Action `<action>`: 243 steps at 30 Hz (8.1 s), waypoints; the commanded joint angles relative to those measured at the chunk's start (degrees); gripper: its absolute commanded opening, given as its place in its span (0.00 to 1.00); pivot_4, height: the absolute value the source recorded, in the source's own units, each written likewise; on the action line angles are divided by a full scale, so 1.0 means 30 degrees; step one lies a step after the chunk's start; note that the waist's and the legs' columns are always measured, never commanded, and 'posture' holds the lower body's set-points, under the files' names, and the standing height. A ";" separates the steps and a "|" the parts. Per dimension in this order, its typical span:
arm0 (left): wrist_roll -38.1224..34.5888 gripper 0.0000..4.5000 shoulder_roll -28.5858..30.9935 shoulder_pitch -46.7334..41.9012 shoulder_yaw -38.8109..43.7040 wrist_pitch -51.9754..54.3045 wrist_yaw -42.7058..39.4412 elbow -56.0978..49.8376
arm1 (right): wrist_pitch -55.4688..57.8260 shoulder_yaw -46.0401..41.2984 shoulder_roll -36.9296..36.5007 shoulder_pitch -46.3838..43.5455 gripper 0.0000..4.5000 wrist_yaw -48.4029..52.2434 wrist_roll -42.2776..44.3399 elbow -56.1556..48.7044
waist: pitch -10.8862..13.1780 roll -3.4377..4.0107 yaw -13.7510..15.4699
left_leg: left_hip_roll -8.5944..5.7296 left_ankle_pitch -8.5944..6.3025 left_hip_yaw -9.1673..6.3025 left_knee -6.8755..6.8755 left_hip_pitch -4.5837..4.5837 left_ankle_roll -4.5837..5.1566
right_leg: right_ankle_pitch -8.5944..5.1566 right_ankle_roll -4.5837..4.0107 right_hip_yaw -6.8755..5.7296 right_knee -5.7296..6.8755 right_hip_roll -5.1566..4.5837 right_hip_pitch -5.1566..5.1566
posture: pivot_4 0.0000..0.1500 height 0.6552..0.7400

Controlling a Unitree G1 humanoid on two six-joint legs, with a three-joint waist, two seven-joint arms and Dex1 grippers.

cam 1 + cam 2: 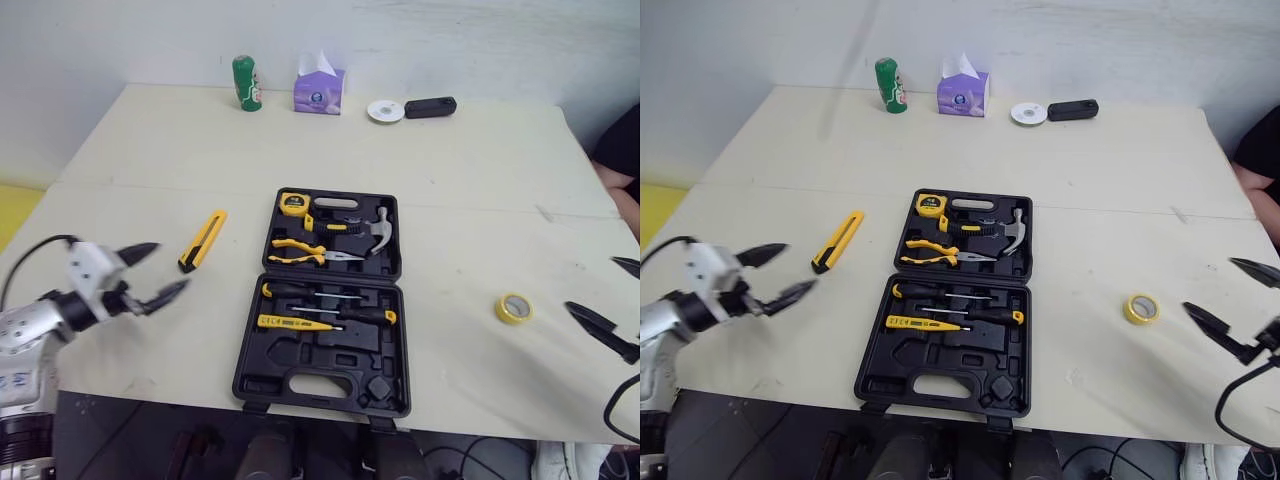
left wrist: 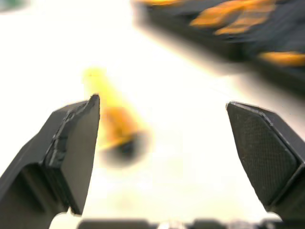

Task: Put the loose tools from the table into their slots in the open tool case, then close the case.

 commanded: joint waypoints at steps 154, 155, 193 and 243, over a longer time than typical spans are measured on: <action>0.1976 0.28 0.1543 -1.0296 -1.8139 1.6149 -0.4987 -1.4763 | 0.9021 0.7743 0.0653 0.0844 1.00 -0.0355 0.4062 -1.5448 | 0.0176 -0.0283 0.0073 | -0.0017 0.0280 -0.0005 -0.0082 0.0011 0.0039 | -0.0007 -0.0013 0.0047 0.0128 0.0074 0.0003 | 1.00 1.00; 0.1993 0.28 0.1452 -1.0252 -1.8214 1.6214 -0.4927 -1.4819 | 0.9160 0.7771 0.0632 0.0841 1.00 -0.0450 0.4083 -1.5598 | 0.0175 -0.0282 0.0073 | -0.0017 0.0281 -0.0007 -0.0081 0.0010 0.0040 | -0.0007 -0.0014 0.0046 0.0127 0.0075 0.0003 | 1.00 1.00; 0.1237 0.94 0.0053 -0.8500 -1.6602 1.2733 -0.5266 -1.3030 | 1.1559 0.8196 0.0666 -0.1487 1.00 -0.2153 0.4203 -1.5983 | 0.0173 -0.0282 0.0057 | -0.0018 0.0280 -0.0024 -0.0065 0.0016 0.0044 | -0.0007 -0.0014 0.0030 0.0123 0.0070 0.0018 | 1.00 1.00; 0.3039 0.01 -0.3659 -0.5151 -1.5469 0.2007 -0.7298 -0.5917 | 0.9819 0.7147 0.0959 0.1593 1.00 0.0401 0.3727 -1.5068 | 0.0160 -0.0261 0.0069 | -0.0016 0.0252 -0.0035 0.0003 0.0020 0.0053 | -0.0007 -0.0014 0.0010 0.0085 0.0015 0.0025 | 1.00 1.00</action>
